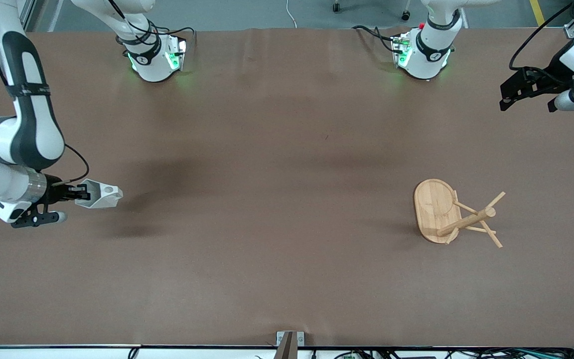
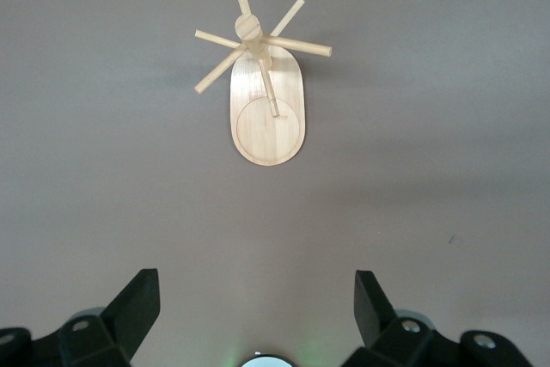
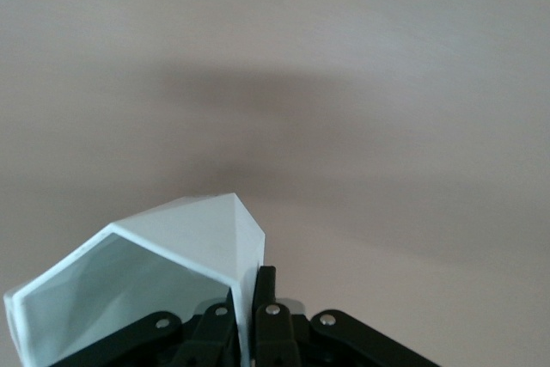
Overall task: Hang cup on rack
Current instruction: 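Lift the cup with the right gripper while the left gripper approaches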
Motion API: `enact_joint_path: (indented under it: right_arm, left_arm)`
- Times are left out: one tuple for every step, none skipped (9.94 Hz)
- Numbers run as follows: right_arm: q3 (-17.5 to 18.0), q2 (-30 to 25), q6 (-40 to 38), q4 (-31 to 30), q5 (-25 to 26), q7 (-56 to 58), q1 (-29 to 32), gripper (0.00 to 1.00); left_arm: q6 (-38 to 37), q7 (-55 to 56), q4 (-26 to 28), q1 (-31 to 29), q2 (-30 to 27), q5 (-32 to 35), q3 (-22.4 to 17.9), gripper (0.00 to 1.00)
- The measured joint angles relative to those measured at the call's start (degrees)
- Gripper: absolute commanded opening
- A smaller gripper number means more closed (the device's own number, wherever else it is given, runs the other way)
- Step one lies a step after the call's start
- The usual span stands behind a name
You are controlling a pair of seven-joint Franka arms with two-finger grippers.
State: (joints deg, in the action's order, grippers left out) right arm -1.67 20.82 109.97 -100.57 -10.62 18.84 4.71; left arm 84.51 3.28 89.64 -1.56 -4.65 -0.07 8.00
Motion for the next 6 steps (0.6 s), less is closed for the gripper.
enact_joint_path:
  right_arm:
    - [1.5, 0.1, -3.1, 0.7, -6.2, 0.3, -0.8, 0.01]
    - [4.0, 0.3, -5.1, 0.7, -13.0, 0.6, -1.2, 0.01]
    - [7.2, 0.7, -5.9, 0.7, -20.2, 0.8, -1.5, 0.01]
    - [10.8, 1.1, -6.0, 0.7, -27.4, 0.8, -2.1, 0.01]
    - [13.8, 1.6, -6.0, 0.7, -34.1, 0.8, -3.3, 0.01]
    - [16.3, 2.2, -5.9, 0.8, -40.5, 0.8, -4.6, 0.01]
  left_arm:
    - [0.0, 0.0, 0.0, 0.0, 0.0, 0.0, 0.0, 1.00]
    - [0.0, 0.0, 0.0, 0.0, 0.0, 0.0, 0.0, 1.00]
    - [0.0, 0.0, 0.0, 0.0, 0.0, 0.0, 0.0, 1.00]
    - [0.0, 0.0, 0.0, 0.0, 0.0, 0.0, 0.1, 1.00]
    - [0.0, 0.0, 0.0, 0.1, 0.1, -1.0, 0.1, 1.00]
    - [-0.1, -0.2, 0.0, 0.4, 0.3, -3.5, 0.6, 1.00]
